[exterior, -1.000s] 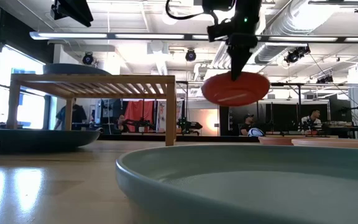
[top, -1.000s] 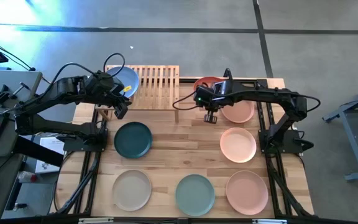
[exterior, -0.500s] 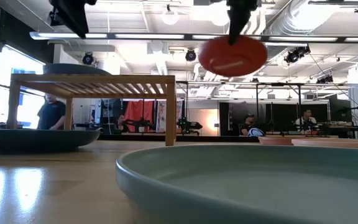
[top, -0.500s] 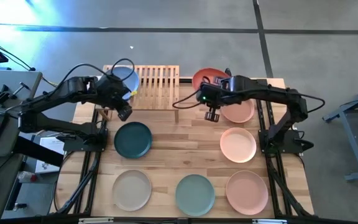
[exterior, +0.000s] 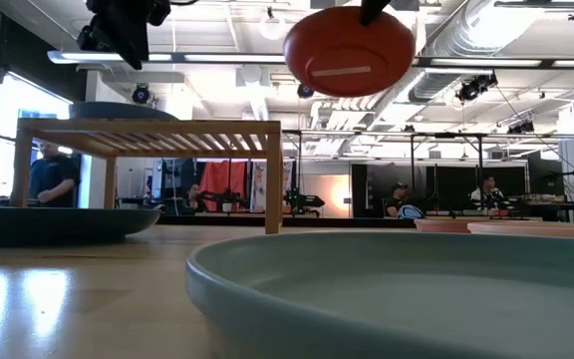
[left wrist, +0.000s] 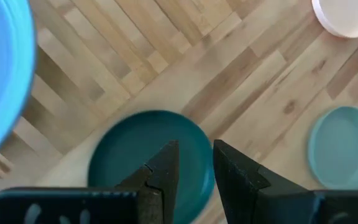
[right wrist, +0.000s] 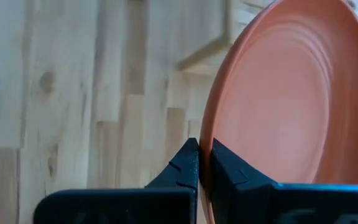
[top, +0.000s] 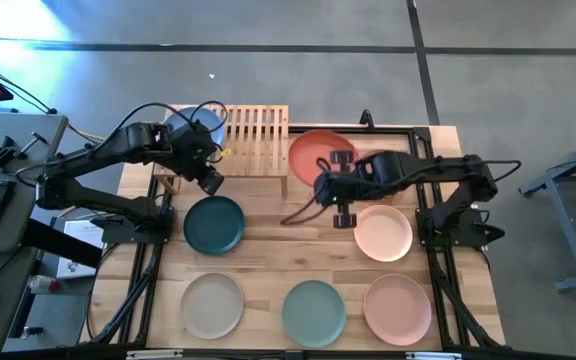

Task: Place and stack plates onto a shelf
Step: Stack the orange plate on the top of the light blue plate

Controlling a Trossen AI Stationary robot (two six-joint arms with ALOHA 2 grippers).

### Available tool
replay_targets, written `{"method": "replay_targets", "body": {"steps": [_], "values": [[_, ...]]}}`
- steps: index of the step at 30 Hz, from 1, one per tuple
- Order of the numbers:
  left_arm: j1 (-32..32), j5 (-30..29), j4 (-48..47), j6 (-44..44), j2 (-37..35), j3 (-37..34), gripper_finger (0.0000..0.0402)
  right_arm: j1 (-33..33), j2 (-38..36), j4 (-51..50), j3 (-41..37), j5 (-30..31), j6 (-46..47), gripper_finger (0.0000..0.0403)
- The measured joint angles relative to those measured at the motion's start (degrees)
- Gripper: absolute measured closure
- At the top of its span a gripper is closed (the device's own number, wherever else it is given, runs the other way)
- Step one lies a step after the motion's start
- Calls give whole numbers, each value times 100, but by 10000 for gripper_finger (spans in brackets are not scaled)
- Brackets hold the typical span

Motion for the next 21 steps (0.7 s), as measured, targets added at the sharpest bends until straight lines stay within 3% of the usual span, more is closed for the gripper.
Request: {"method": "replay_targets", "body": {"steps": [7,12,21], "values": [[-4,461,210,-697,24,0,316,332,295,92,-2,-4,-1156,403],[-2,554,599,-1338,29,0,316,452,448,229,-4,-115,-1829,403],[-9,558,1116,-1679,240,0,316,535,518,491,-11,-284,-2710,403]]}}
